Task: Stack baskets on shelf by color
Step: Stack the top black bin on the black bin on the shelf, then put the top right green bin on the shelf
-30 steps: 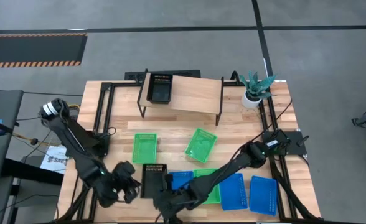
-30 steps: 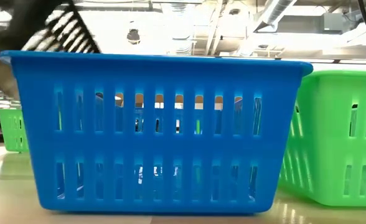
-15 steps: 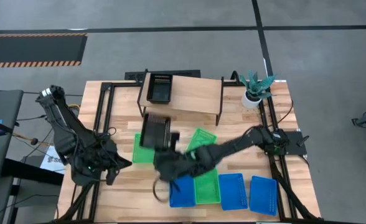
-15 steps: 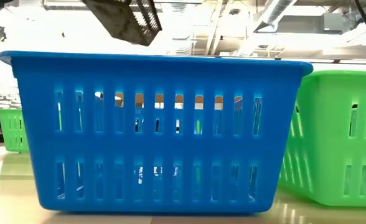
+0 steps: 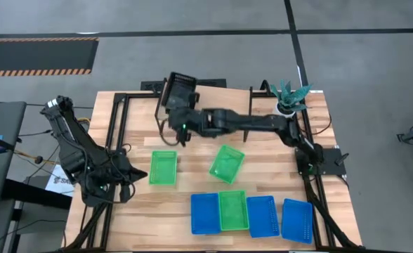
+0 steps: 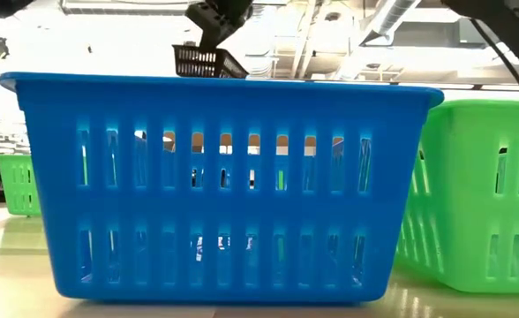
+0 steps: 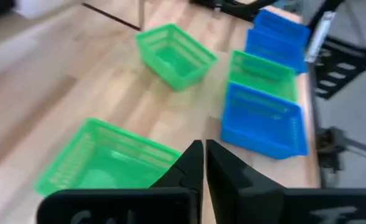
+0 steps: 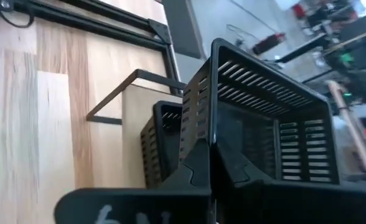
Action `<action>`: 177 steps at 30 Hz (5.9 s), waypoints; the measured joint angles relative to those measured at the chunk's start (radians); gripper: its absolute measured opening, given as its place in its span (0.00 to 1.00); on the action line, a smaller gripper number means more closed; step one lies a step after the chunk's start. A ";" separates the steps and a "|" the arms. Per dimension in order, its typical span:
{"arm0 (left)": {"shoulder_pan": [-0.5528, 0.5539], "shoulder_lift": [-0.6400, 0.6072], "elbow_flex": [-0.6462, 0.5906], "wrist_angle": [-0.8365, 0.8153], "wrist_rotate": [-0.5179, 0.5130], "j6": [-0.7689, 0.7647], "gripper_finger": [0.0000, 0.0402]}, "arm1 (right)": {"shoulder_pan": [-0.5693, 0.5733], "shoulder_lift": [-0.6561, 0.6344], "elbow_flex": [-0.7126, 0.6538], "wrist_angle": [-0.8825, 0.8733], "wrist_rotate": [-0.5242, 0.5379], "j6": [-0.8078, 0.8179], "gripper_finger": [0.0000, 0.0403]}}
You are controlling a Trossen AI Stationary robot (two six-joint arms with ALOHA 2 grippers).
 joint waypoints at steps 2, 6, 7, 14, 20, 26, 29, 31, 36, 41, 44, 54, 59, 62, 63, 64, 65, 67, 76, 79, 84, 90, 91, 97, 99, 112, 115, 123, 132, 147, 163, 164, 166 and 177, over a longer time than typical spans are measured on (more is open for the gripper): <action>0.000 0.000 0.000 -0.032 -0.019 -0.001 0.04 | -0.027 -0.001 0.000 0.001 -0.039 -0.003 0.02; 0.000 0.000 0.000 -0.082 -0.061 -0.002 0.12 | -0.059 0.000 0.000 -0.001 -0.064 -0.042 0.02; 0.000 0.000 0.000 -0.088 -0.073 -0.002 0.15 | -0.064 -0.001 0.000 -0.003 -0.082 -0.045 0.02; 0.000 0.000 0.000 -0.100 -0.092 0.010 0.29 | -0.098 -0.001 0.000 -0.095 -0.181 -0.056 0.04; 0.000 0.000 0.000 -0.100 -0.097 0.009 0.37 | -0.113 -0.001 0.000 -0.112 -0.184 -0.071 0.07; 0.001 0.000 0.000 -0.100 -0.114 0.008 0.38 | -0.123 -0.001 0.000 -0.116 -0.278 -0.071 0.10; 0.002 0.000 0.000 -0.100 -0.117 0.008 0.38 | -0.123 -0.001 0.000 -0.119 -0.298 -0.066 0.11; 0.002 0.000 0.000 -0.100 -0.116 0.007 0.38 | -0.123 -0.001 0.000 -0.127 -0.305 -0.066 0.11; 0.002 0.000 0.000 -0.100 -0.116 0.006 0.38 | -0.123 -0.001 0.000 -0.139 -0.310 -0.050 0.11; 0.002 0.000 0.000 -0.100 -0.116 0.006 0.38 | -0.135 -0.001 0.000 -0.140 -0.370 -0.018 0.16; 0.002 0.000 0.000 -0.100 -0.116 0.006 0.38 | -0.143 -0.001 0.000 -0.142 -0.390 0.006 0.22; 0.002 0.000 0.000 -0.097 -0.116 -0.044 0.38 | -0.133 -0.044 0.009 -0.146 -0.398 0.038 0.46; 0.002 0.001 0.000 -0.097 -0.116 -0.088 0.38 | -0.083 -0.116 0.010 -0.213 -0.413 0.118 0.49; 0.002 0.001 0.000 -0.096 -0.116 -0.100 0.38 | -0.035 -0.143 0.010 -0.281 -0.438 0.182 0.48; 0.002 0.001 0.000 -0.094 -0.116 -0.100 0.38 | -0.017 -0.149 0.010 -0.314 -0.444 0.208 0.48; 0.002 0.001 0.000 -0.090 -0.116 -0.100 0.38 | 0.002 -0.152 0.010 -0.347 -0.446 0.236 0.47; 0.002 0.002 0.000 -0.086 -0.116 -0.101 0.38 | 0.023 -0.152 0.010 -0.377 -0.446 0.265 0.47; 0.002 0.005 0.000 -0.086 -0.116 -0.110 0.38 | 0.064 -0.150 0.007 -0.452 -0.449 0.323 0.46; 0.002 0.015 -0.025 -0.008 -0.103 -0.145 0.38 | 0.251 -0.132 -0.197 -0.511 -0.436 0.568 0.47; 0.002 0.034 -0.025 0.017 -0.099 -0.145 0.38 | 0.296 -0.130 -0.272 -0.514 -0.412 0.660 0.48; 0.002 0.072 -0.025 0.061 -0.102 -0.145 0.38 | 0.344 -0.130 -0.380 -0.495 -0.342 0.821 0.51; 0.002 0.133 -0.025 0.141 -0.103 -0.146 0.38 | 0.366 -0.130 -0.466 -0.470 -0.319 0.955 0.52; 0.002 0.141 -0.025 0.154 -0.099 -0.148 0.38 | 0.366 -0.130 -0.476 -0.469 -0.317 0.980 0.52; 0.002 0.172 -0.025 0.214 -0.099 -0.149 0.38 | 0.370 -0.131 -0.550 -0.460 -0.302 1.058 0.53; 0.006 0.173 -0.025 0.230 -0.100 -0.149 0.38 | 0.370 -0.131 -0.572 -0.454 -0.302 1.065 0.54; 0.059 0.173 -0.025 0.234 -0.101 -0.142 0.38 | 0.375 -0.130 -0.615 -0.398 -0.305 1.052 0.53; 0.060 0.173 -0.025 0.234 -0.101 -0.142 0.38 | 0.373 -0.130 -0.615 -0.380 -0.305 1.042 0.53; 0.060 0.173 -0.025 0.233 -0.099 -0.141 0.38 | 0.357 -0.130 -0.615 -0.366 -0.305 1.029 0.53; 0.060 0.173 -0.025 0.233 -0.092 -0.126 0.38 | 0.339 -0.130 -0.615 -0.366 -0.310 1.027 0.52; 0.060 0.173 -0.025 0.233 -0.072 -0.098 0.38 | 0.317 -0.130 -0.615 -0.366 -0.332 1.027 0.52; 0.059 0.173 -0.025 0.233 -0.045 -0.031 0.38 | 0.293 -0.130 -0.699 -0.285 -0.395 1.026 0.52; 0.059 0.173 -0.025 0.233 -0.044 -0.030 0.38 | 0.289 -0.130 -0.699 -0.285 -0.395 1.020 0.52; 0.059 0.173 -0.025 0.233 -0.037 -0.029 0.38 | 0.288 -0.130 -0.699 -0.290 -0.394 1.019 0.51; 0.059 0.173 -0.025 0.232 -0.010 0.004 0.38 | 0.261 -0.131 -0.698 -0.289 -0.423 1.035 0.05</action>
